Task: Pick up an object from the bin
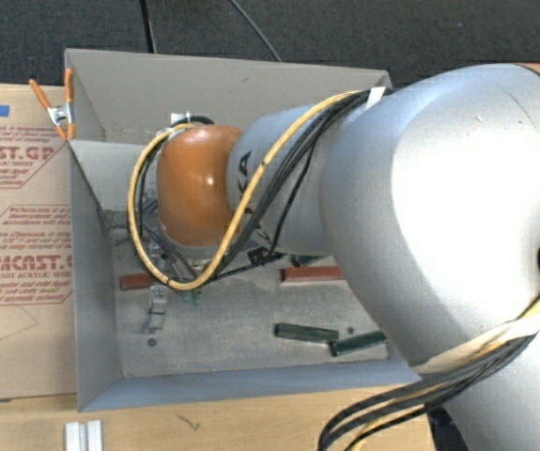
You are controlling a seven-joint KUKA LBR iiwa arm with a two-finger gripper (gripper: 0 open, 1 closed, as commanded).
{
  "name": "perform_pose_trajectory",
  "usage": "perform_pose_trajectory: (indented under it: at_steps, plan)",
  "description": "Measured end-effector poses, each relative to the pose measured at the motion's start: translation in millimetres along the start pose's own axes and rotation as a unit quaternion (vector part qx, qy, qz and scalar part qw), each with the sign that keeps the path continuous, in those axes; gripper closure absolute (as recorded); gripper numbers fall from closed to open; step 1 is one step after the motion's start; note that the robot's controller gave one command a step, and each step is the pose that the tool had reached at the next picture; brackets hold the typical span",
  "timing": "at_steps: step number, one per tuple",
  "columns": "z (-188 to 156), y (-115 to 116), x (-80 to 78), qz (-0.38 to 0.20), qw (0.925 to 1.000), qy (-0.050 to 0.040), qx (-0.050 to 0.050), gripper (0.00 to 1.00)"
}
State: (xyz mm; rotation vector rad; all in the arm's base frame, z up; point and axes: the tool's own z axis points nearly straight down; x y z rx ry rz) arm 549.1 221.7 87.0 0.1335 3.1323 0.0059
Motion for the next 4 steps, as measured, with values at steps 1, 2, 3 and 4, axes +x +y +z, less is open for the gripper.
perform_pose_trajectory:
  at_steps: [1, 2, 3, 4]
  plan:
    - [17, -35, 8.4, -0.073, 0.9973, 0.0033, 0.001, 1.00]
    - [17, -35, 8.4, -0.073, 0.9973, 0.0032, 0.001, 1.00]
    - [-7, -44, 2.2, -0.078, 0.9970, 0.0047, 0.002, 1.00]
    - [-129, -40, -34.6, -0.120, 0.9928, 0.0020, 0.001, 1.00]
